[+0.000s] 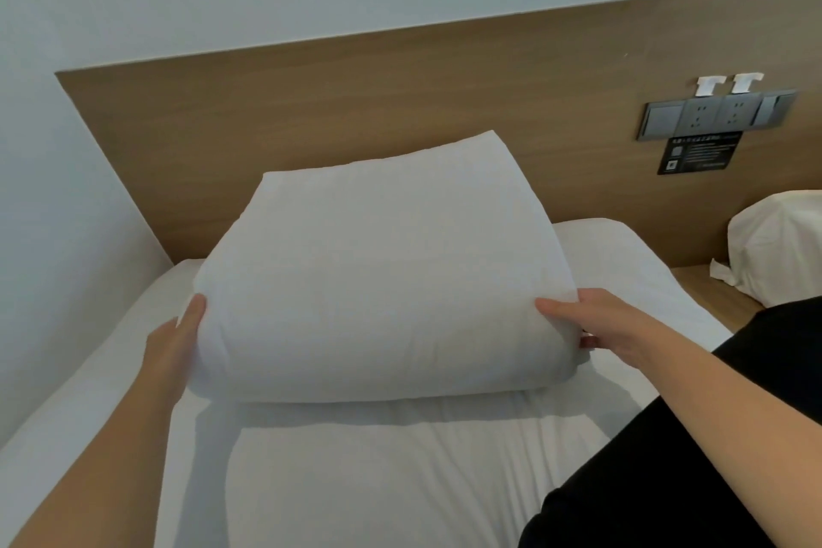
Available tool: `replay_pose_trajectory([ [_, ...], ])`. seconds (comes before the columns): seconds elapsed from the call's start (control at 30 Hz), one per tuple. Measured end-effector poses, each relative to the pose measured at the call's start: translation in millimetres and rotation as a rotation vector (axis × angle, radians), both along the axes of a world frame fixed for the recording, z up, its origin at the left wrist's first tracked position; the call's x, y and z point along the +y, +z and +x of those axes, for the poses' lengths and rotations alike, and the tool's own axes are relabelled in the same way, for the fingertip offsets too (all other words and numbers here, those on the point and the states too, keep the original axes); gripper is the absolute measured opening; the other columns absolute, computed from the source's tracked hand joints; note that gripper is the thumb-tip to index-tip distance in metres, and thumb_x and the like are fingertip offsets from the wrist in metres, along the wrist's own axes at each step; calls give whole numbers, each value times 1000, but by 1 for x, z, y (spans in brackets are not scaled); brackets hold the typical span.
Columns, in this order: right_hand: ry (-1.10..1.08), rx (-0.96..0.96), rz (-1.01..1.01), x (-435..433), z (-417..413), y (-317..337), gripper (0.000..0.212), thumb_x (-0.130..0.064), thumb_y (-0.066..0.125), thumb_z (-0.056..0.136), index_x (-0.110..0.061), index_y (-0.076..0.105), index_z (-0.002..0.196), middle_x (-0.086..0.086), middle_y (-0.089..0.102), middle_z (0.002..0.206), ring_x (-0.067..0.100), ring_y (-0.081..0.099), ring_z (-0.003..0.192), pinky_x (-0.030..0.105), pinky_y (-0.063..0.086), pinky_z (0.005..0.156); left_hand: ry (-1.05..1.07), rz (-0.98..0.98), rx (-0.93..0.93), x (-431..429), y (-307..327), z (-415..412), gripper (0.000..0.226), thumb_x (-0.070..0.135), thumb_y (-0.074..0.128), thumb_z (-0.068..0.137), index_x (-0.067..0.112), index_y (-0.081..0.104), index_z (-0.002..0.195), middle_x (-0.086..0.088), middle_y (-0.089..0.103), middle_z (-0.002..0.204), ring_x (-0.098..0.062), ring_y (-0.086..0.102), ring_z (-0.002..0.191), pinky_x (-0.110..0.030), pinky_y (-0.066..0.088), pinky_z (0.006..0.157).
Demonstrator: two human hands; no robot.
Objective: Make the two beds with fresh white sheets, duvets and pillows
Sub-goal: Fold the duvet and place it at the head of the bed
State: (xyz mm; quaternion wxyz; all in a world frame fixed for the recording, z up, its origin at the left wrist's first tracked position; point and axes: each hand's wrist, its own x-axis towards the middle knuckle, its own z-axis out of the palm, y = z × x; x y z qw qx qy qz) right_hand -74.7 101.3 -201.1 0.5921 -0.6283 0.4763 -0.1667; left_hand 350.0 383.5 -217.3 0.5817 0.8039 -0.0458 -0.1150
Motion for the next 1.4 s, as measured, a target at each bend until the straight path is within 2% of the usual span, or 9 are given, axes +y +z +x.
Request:
replay_pose_trajectory([
  [0.13,-102,-1,-106,-1,-3,-3,28,-31,75,85,-14,60,103,0,65,101,21,60,91,40,51,84,103,-47,-124,-10,3,-17,36,49,53,94,20,54,72,-3,51,79,-28,48,95,-36,35,85],
  [0.33,115,147,107,7,-11,-14,47,-29,83,71,-20,59,110,-3,62,112,21,56,106,38,44,93,180,-109,44,8,-23,-23,63,56,41,95,7,51,134,-16,51,138,-34,47,124,-44,35,104],
  [0.47,112,230,-61,7,-8,-7,46,-12,82,77,-9,60,117,4,65,106,17,57,88,24,45,66,295,-71,-65,1,-22,-29,43,43,43,95,3,58,89,-23,62,105,-34,56,95,-43,44,92],
  [0.6,58,203,-91,13,-14,-6,32,-9,79,79,-9,60,104,-1,62,90,13,54,78,21,40,57,311,-130,-66,-3,-20,-30,45,45,41,98,13,49,67,-3,49,71,-24,50,87,-33,40,79],
  [0.77,126,322,-136,16,-12,-12,42,-5,80,77,-7,63,116,4,62,105,18,56,90,26,43,80,360,-167,66,8,-49,-35,64,53,35,97,0,57,125,-16,59,125,-33,55,114,-42,44,97],
  [1.0,105,434,-180,18,-14,-5,31,-13,79,81,-9,61,106,5,61,103,17,55,84,24,44,69,378,-66,-42,0,-41,-34,65,50,28,98,-2,61,118,-25,60,122,-40,56,113,-49,42,102],
  [1.13,70,215,-39,12,-18,6,38,-34,73,85,-19,55,114,-3,59,108,16,58,93,38,48,89,324,-27,-90,-6,-27,-28,64,49,22,99,4,54,130,-21,53,133,-39,49,122,-48,35,105],
  [1.27,-221,125,-375,19,18,9,66,-51,59,90,-23,31,143,6,49,135,27,51,116,45,44,96,244,162,-487,-38,-17,-34,50,38,26,101,6,44,134,-21,50,136,-40,45,124,-51,34,103],
  [1.4,-78,603,-1081,38,41,-9,65,-51,31,100,-30,5,156,5,4,164,31,3,150,55,12,117,29,391,-782,-50,-30,-60,56,38,26,101,11,24,151,-15,19,159,-32,13,147,-58,4,115],
])
